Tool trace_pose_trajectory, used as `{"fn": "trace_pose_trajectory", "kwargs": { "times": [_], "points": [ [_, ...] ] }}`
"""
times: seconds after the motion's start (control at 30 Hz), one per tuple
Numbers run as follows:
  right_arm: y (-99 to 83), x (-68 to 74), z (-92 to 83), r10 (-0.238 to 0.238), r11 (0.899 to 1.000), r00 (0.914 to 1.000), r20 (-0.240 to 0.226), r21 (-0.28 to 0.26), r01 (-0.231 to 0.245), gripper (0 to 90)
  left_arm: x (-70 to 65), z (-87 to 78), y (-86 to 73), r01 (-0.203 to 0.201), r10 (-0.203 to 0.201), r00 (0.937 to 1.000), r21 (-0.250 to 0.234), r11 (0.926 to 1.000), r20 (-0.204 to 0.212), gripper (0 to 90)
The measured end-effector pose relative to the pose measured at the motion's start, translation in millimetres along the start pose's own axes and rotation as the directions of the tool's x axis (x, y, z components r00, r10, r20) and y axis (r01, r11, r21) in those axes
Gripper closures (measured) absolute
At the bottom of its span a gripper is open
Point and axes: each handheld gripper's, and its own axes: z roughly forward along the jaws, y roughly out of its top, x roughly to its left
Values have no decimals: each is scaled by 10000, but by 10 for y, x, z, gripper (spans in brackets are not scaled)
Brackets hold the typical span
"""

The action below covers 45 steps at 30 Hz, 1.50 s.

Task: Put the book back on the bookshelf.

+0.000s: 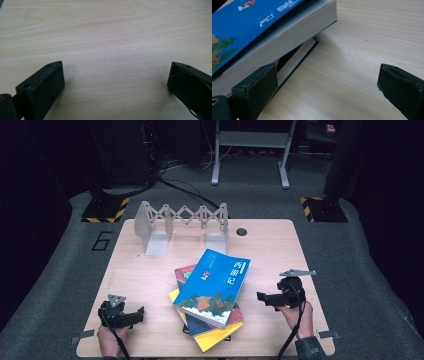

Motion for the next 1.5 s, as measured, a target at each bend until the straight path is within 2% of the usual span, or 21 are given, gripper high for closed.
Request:
{"fn": "trace_pose_trajectory", "kwargs": {
  "times": [0.37,0.6,0.87,0.9,1.0,1.27,1.5],
  "points": [
    [247,162,103,-178,9998,9979,-623,-7,178,30,0,0,0,4,-4,10000,0,10000,1,7],
    [401,213,272,-304,9993,9949,-959,175,322,39,0,1,0,10,-10,10000,-6,10000,2,7],
    [502,247,460,-119,9991,9921,-1250,385,168,51,0,0,0,0,0,10000,1,10000,0,7],
    [508,261,477,46,9987,9921,-1254,510,18,52,0,0,0,0,0,10000,1,10000,0,7],
    [521,288,552,79,9975,9916,-1291,706,12,63,0,0,0,7,-7,10000,-4,10000,0,7],
    [525,382,700,-218,9916,9956,-910,1249,331,93,0,0,0,-1,1,10000,2,10000,-1,7],
    [529,360,715,-421,9909,9945,-955,1233,538,102,0,0,0,3,-3,10000,0,10000,-3,7]
  ]
}}
